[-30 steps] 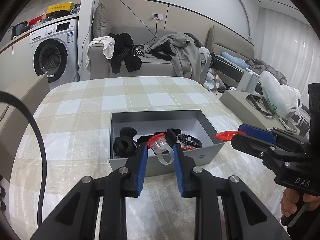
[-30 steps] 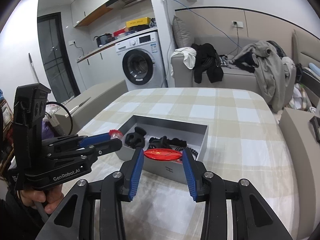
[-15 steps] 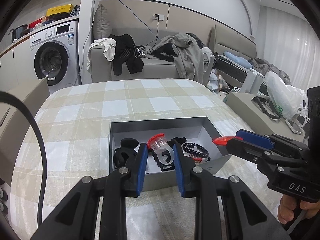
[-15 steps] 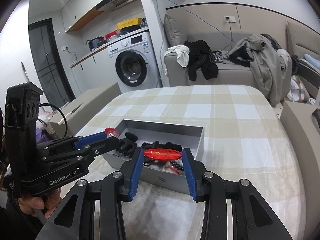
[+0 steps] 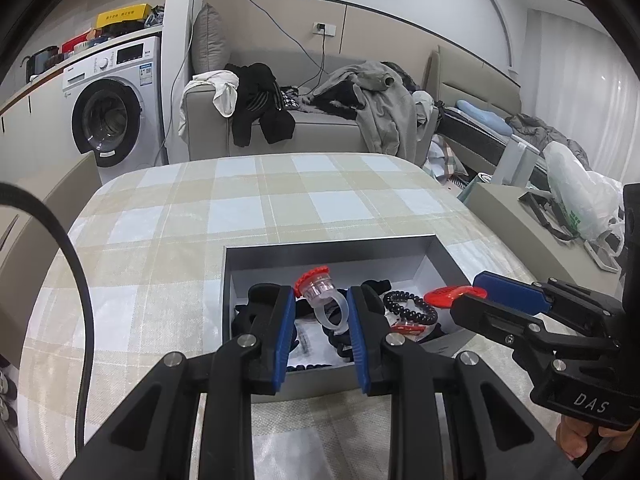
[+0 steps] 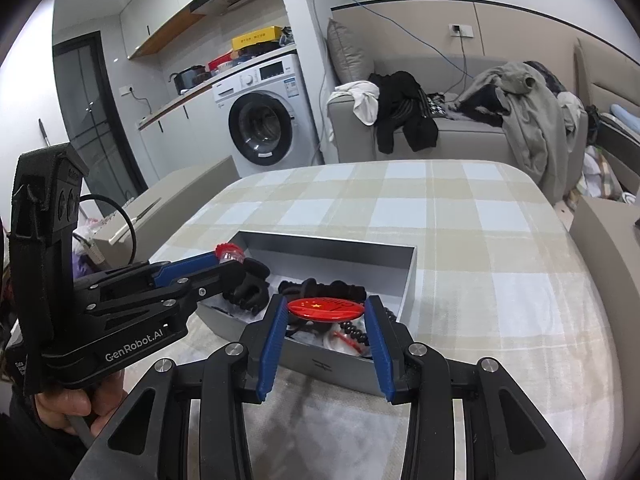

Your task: Organize jewelry

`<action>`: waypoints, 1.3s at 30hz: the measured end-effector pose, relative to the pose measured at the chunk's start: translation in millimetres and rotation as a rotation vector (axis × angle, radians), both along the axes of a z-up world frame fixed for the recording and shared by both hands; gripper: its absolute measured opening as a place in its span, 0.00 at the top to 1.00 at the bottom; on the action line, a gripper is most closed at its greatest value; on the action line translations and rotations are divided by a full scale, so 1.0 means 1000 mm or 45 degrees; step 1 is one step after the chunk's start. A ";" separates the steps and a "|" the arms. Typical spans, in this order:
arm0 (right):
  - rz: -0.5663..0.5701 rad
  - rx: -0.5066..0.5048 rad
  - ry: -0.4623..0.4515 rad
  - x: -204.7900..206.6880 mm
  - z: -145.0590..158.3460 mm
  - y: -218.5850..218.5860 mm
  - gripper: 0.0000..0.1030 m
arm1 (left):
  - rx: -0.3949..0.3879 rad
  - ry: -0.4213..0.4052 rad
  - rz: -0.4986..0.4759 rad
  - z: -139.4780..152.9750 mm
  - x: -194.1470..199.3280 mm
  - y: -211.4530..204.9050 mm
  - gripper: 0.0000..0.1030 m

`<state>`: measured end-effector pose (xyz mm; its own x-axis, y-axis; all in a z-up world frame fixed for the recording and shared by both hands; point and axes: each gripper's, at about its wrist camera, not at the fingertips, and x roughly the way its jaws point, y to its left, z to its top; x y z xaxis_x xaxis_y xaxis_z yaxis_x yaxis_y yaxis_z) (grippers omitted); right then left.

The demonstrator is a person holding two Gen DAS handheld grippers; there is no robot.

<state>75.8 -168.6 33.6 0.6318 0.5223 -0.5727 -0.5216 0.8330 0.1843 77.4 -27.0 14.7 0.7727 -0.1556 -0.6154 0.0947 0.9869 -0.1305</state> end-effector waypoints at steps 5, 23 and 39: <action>0.020 -0.020 0.019 0.004 -0.003 0.007 0.62 | -0.003 0.019 0.001 -0.003 0.002 0.000 0.80; -0.055 -0.010 -0.019 -0.005 0.001 -0.019 0.28 | 0.014 -0.022 0.036 0.005 -0.015 0.002 0.25; -0.048 0.066 -0.087 -0.026 -0.003 -0.035 0.00 | 0.077 -0.155 0.137 0.006 -0.041 0.008 0.03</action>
<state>49.4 -203.9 31.1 0.6883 0.5251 -0.5005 -0.5027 0.8427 0.1928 36.2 -18.7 21.0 0.8522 -0.0337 -0.5221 -0.0001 0.9979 -0.0645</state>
